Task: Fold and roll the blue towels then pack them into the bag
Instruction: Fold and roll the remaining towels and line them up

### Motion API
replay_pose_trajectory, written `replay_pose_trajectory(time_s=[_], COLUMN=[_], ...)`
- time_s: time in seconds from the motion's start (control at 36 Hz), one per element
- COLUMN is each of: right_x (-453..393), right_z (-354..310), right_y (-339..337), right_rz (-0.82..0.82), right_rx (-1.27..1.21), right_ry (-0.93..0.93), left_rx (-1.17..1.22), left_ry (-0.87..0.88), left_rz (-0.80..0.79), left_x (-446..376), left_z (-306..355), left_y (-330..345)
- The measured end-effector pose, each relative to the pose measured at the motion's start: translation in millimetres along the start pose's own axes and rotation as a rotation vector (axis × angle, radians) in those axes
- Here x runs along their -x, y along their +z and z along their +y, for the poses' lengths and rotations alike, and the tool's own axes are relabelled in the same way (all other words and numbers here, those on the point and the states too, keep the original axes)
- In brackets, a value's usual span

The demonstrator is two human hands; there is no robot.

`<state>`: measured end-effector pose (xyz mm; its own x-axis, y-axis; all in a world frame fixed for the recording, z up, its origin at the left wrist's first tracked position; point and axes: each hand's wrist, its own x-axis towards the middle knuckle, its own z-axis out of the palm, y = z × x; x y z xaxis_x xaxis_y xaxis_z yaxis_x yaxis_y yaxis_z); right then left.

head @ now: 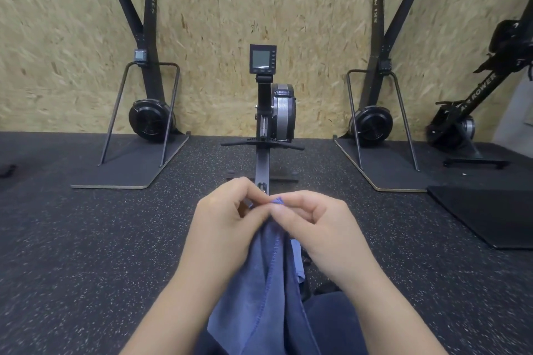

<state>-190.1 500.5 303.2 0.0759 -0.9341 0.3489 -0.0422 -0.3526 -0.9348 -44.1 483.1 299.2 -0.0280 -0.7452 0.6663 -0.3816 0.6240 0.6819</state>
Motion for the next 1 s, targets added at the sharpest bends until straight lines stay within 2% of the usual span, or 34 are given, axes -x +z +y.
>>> replay_pose_trajectory(time_s=[0.08,0.17,0.28,0.42,0.58,0.81,1.0], right_x=[-8,-17,-27,-41,-58,-70,-70], right_z=[3,4,3,4,-3,6,36], right_y=[-4,-9,-15,-17,-36,-69,-102], right_rz=[-0.016,-0.052,-0.025,0.089,0.211,0.344,0.473], right_rx=[-0.044,-0.033,0.012,0.099,0.069,-0.039,0.004], right_ry=[0.03,0.039,0.012,-0.007,-0.033,-0.157,-0.113], left_rx=[0.095,0.146,0.115,0.073,-0.108,-0.494,-0.675], left_ry=[-0.107,-0.139,-0.085,-0.014,0.054,0.068,0.05], left_rz=[-0.015,-0.048,-0.095,-0.131,-0.259,-0.439,-0.423], left_x=[-5,-12,-20,-28,-33,-41,-48], left_z=[-3,-8,-16,-20,-40,-87,-118], left_y=[4,7,10,17,19,13,-5])
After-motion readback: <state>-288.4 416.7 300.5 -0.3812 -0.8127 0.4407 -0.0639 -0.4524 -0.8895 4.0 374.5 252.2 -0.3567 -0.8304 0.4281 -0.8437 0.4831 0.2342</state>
